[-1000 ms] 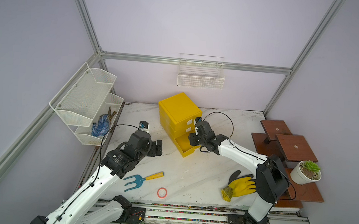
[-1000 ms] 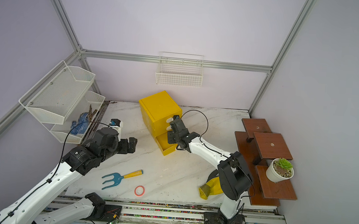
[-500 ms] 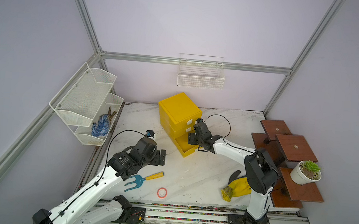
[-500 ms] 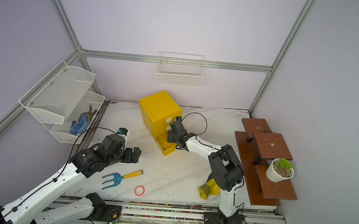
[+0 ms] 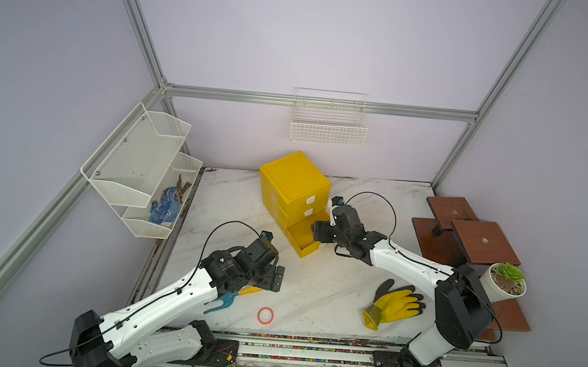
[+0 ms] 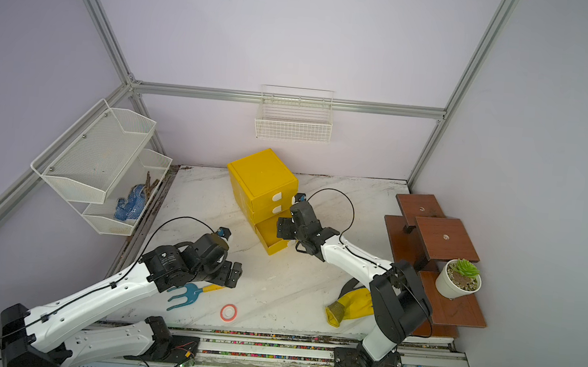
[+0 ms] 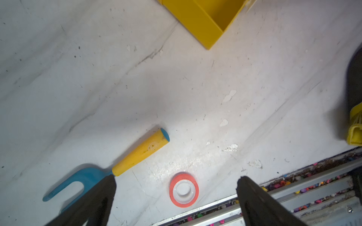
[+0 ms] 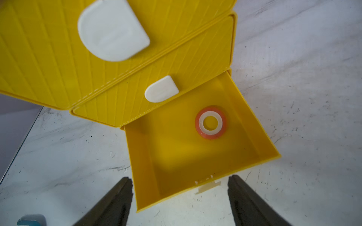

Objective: Place the transparent tape into the drawer according to color
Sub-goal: Place the tape in the drawer.

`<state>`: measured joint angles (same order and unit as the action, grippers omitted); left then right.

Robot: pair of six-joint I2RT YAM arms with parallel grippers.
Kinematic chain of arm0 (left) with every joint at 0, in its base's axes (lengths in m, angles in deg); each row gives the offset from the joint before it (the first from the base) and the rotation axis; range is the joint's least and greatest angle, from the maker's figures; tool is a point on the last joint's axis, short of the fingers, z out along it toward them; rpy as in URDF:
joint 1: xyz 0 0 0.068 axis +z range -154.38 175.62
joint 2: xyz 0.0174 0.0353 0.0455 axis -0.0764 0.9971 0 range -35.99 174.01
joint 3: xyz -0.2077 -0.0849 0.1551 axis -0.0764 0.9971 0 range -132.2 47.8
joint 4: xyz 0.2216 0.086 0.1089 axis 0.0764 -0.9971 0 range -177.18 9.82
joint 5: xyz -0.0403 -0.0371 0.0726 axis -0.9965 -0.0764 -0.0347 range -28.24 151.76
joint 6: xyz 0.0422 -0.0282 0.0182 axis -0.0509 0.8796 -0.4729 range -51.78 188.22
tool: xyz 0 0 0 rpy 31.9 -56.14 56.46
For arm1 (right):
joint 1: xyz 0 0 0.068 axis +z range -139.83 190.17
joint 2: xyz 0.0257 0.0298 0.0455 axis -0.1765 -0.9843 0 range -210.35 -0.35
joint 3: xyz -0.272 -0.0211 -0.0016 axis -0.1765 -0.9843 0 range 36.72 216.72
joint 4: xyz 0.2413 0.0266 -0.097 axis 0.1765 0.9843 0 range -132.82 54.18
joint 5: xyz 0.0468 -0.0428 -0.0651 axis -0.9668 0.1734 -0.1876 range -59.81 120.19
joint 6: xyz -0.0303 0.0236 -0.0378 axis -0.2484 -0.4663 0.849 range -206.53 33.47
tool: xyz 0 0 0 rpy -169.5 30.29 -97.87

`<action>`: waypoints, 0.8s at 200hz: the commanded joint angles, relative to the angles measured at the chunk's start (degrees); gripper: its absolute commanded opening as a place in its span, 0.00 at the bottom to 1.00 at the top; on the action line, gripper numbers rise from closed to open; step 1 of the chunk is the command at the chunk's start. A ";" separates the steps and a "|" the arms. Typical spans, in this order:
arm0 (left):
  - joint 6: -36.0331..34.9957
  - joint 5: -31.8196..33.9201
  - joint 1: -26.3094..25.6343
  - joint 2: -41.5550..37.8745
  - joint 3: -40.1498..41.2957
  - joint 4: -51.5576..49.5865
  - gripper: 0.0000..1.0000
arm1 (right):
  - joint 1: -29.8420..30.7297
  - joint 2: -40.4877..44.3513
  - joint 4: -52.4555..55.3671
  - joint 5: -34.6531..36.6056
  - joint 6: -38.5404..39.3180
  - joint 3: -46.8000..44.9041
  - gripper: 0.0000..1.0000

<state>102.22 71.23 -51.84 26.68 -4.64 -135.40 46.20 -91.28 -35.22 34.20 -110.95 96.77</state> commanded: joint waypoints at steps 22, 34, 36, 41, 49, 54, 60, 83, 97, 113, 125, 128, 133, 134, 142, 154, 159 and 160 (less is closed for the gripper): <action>2.19 -4.38 -5.57 5.70 1.27 -2.14 0.99 | -0.16 2.25 -1.44 0.22 -1.25 -6.09 0.82; 2.82 -4.33 -7.16 7.86 1.38 -2.05 0.99 | -0.17 4.08 -1.03 1.21 -1.29 -6.44 0.82; 2.96 -4.30 -7.41 8.20 1.42 -2.03 0.99 | -0.17 4.09 -0.92 1.36 -1.36 -6.44 0.82; 3.21 -4.21 -8.02 9.03 1.53 -2.04 0.98 | -0.12 4.10 -0.69 1.81 -1.39 -6.49 0.82; 3.73 -4.01 -8.94 10.08 1.90 -1.91 0.98 | -0.15 4.10 -0.42 2.16 -1.21 -6.44 0.82; 4.08 -3.70 -9.52 10.63 2.19 -1.69 0.98 | -0.12 4.10 -0.16 2.41 -1.16 -6.36 0.82; 4.63 -3.44 -10.18 11.06 2.88 -1.33 0.97 | -0.15 4.19 -0.02 2.65 -1.14 -6.35 0.82; 6.78 -3.15 -11.95 12.11 6.14 1.79 0.96 | -0.21 4.43 0.70 3.97 -0.69 -6.26 0.82; 8.25 -2.49 -12.41 12.51 8.12 3.64 0.96 | -0.21 4.70 1.01 4.23 -0.60 -6.26 0.82; 9.51 -1.80 -12.84 12.95 9.73 5.54 0.95 | -0.21 5.15 0.89 4.67 -0.58 -6.48 0.82; 9.89 -0.95 -13.28 13.46 10.34 6.54 0.93 | -0.22 5.37 1.02 5.03 -0.62 -6.57 0.83; 10.01 -0.69 -13.35 13.71 10.39 6.73 0.93 | -0.23 5.41 1.04 5.05 -0.62 -6.61 0.83; 10.12 -0.52 -13.43 14.06 10.51 7.07 0.92 | -0.26 5.49 1.06 5.01 -0.54 -6.61 0.83; 10.12 -0.47 -13.48 14.14 10.56 7.15 0.92 | -0.26 5.50 1.08 4.98 -0.54 -6.61 0.83; 10.12 -0.43 -13.68 14.93 10.76 7.94 0.90 | -0.35 5.64 1.19 5.02 -0.51 -6.69 0.83; 10.30 -0.83 -13.87 16.49 11.00 8.79 0.88 | -0.38 5.92 0.94 5.07 -0.56 -6.96 0.83; 10.38 -1.02 -14.00 17.14 10.92 9.03 0.87 | -0.38 6.03 0.97 5.24 -0.59 -7.11 0.83; 10.43 -1.07 -13.99 17.27 10.90 9.05 0.87 | -0.41 6.07 0.95 5.27 -0.61 -7.12 0.83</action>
<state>110.79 69.35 -65.22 41.79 6.31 -130.02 46.15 -87.02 -35.05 38.15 -111.76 90.06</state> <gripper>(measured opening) 0.889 0.827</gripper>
